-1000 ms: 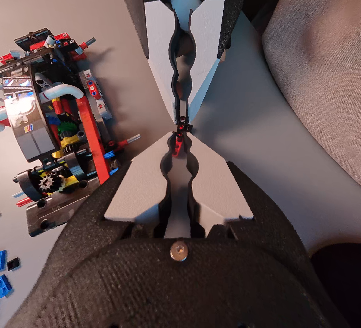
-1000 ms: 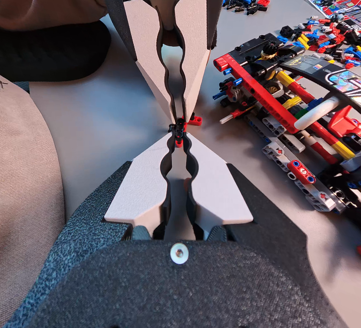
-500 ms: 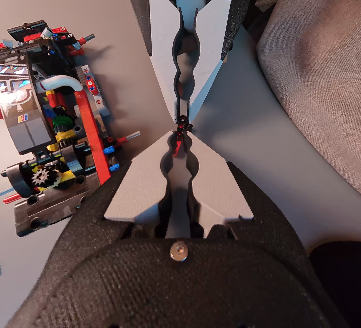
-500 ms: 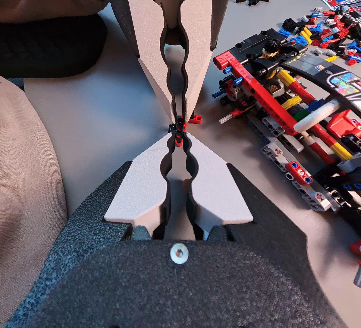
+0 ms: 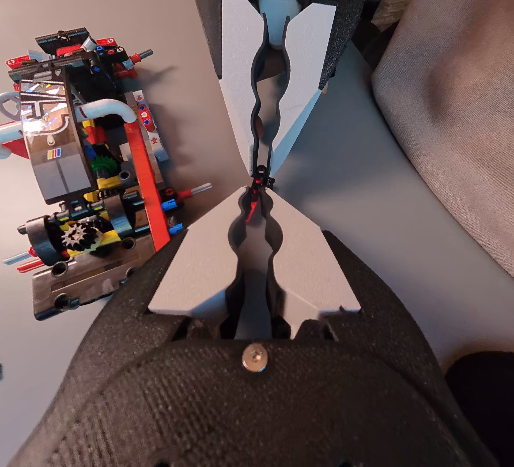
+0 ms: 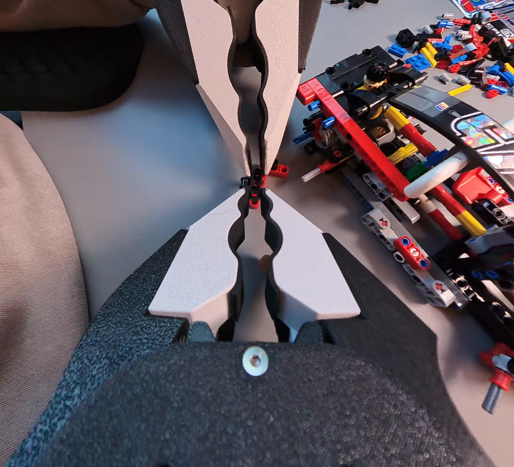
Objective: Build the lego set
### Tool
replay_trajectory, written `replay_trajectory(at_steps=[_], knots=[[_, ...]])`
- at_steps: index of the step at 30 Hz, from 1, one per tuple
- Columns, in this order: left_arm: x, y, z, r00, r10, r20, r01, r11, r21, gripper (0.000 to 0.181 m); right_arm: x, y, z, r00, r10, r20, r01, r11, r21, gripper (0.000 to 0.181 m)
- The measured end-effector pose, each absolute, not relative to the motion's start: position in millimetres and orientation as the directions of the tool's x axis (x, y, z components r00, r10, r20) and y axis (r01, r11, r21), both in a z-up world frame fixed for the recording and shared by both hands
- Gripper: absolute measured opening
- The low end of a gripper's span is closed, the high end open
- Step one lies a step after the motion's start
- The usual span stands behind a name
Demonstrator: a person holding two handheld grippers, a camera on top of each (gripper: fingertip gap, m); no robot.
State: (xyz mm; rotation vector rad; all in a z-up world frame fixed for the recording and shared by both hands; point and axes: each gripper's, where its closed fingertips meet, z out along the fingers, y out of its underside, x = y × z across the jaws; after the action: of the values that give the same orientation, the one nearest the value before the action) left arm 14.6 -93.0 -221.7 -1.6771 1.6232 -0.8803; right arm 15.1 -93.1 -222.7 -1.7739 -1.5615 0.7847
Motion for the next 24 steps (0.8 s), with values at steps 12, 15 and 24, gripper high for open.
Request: replay_trajectory(at_steps=[12,15,24], knots=[[14.9,-91.7,-221.7,0.010,-0.999,0.047,-0.567,-0.045,-0.822,0.005,15.3,-91.8,-222.6,0.119,0.991,-0.054,0.599,-0.115,-0.793,0.005],[13.8,-91.3,-221.6,0.012,-0.999,0.051,-0.565,-0.049,-0.824,0.005,14.3,-91.2,-221.9,0.116,0.992,-0.046,0.598,-0.107,-0.794,0.005],[13.1,-90.2,-222.8,0.014,-0.999,0.052,-0.564,-0.051,-0.824,0.005,13.4,-90.1,-223.6,0.115,0.992,-0.043,0.605,-0.104,-0.790,0.005]])
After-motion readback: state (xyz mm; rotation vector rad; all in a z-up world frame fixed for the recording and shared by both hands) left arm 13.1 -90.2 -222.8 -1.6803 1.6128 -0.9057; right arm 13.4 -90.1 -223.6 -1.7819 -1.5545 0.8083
